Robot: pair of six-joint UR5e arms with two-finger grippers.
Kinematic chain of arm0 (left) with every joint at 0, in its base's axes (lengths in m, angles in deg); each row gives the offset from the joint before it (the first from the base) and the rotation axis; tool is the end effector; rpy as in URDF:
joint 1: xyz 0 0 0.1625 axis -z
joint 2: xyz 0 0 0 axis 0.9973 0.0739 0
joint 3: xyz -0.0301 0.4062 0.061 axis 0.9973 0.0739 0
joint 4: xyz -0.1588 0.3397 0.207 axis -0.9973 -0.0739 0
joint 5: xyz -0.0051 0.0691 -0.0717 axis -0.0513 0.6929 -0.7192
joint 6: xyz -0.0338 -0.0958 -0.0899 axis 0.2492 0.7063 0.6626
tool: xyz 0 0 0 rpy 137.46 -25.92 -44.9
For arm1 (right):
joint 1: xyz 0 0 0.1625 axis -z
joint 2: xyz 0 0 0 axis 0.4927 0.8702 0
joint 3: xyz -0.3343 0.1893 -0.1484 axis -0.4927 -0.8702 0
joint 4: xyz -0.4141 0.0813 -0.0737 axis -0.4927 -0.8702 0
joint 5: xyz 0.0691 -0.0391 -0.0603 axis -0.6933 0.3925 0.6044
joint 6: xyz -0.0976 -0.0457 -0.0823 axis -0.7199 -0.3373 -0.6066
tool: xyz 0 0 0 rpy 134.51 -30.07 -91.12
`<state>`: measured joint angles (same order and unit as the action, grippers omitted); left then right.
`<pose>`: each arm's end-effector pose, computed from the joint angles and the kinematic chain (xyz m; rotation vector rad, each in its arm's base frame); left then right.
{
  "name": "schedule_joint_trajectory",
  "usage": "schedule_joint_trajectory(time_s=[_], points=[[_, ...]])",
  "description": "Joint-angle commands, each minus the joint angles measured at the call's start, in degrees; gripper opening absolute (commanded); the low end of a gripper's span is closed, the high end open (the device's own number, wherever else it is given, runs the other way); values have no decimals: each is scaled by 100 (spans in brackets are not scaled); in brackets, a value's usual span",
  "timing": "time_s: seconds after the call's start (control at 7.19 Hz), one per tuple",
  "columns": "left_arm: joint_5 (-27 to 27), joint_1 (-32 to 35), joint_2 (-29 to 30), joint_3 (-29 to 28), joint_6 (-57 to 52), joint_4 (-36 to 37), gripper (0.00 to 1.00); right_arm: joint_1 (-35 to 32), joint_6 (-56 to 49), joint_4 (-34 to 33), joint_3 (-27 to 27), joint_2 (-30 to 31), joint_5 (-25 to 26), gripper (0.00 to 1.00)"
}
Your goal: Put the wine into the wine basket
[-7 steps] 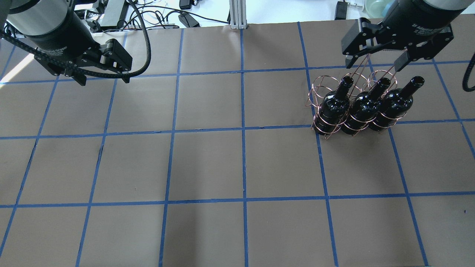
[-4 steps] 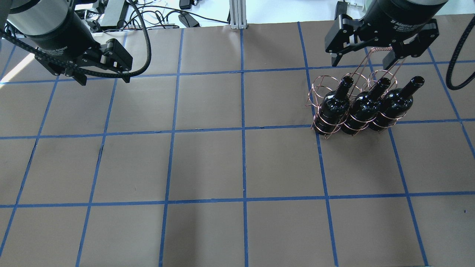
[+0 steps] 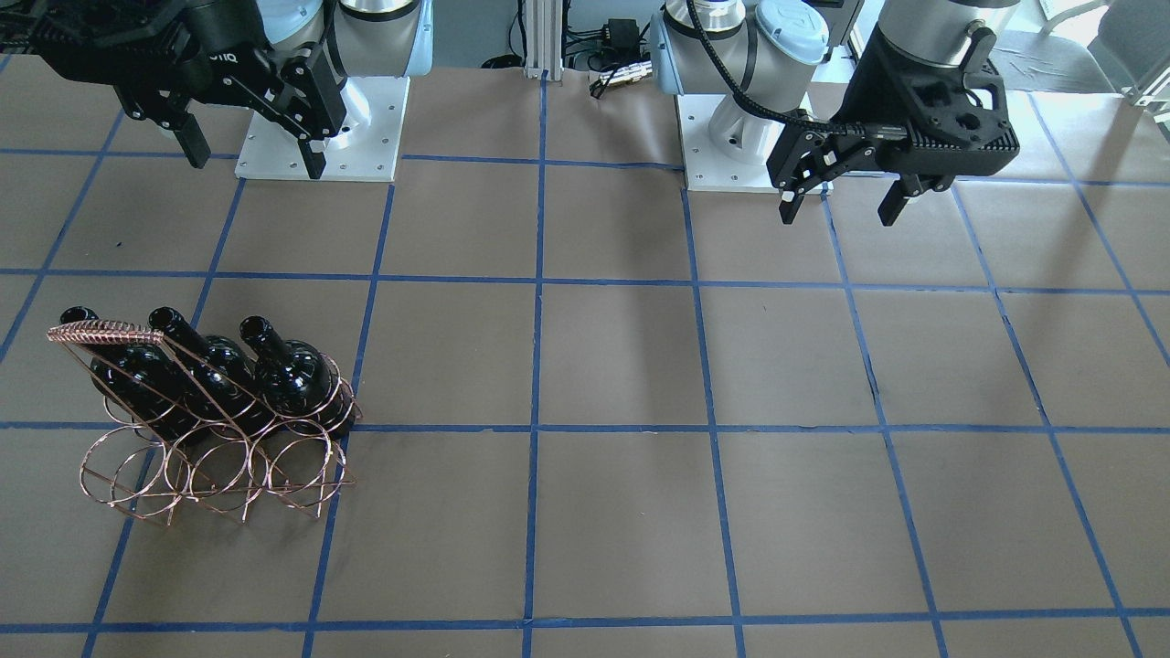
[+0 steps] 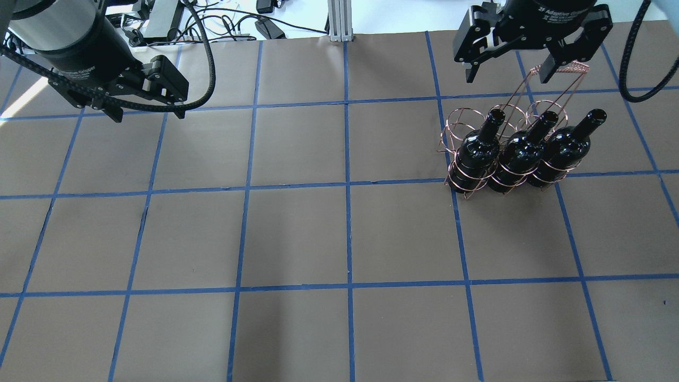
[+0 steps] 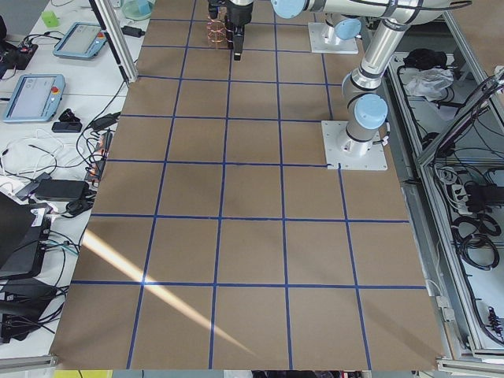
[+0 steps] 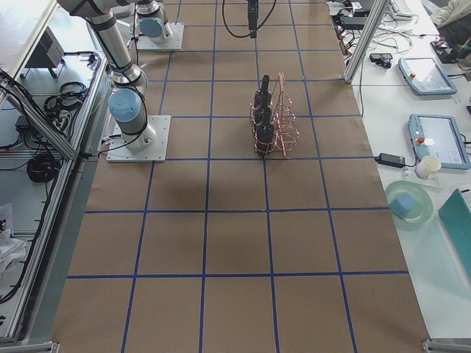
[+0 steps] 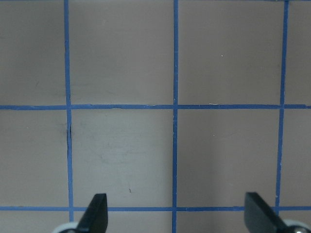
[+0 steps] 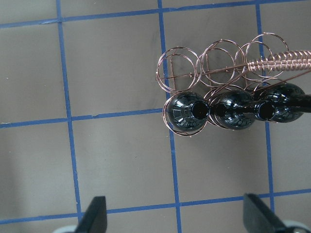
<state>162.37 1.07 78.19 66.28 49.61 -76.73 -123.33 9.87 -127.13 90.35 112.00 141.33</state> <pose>-0.1061 -0.4992 0.4820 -0.0239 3.1370 -0.1313 0.1626 -0.4966 0.5291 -0.1283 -3.1156 0.1666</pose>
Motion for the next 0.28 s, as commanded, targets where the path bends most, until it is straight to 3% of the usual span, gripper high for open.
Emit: schedule_joint_trajectory(time_s=[0.0, 0.14], points=[[4, 0, -5, 0, -7, 0, 100, -5, -8, 19, 23, -17, -7, 100], [4, 0, -5, 0, -7, 0, 100, -5, -8, 20, 40, -26, 28, 100]])
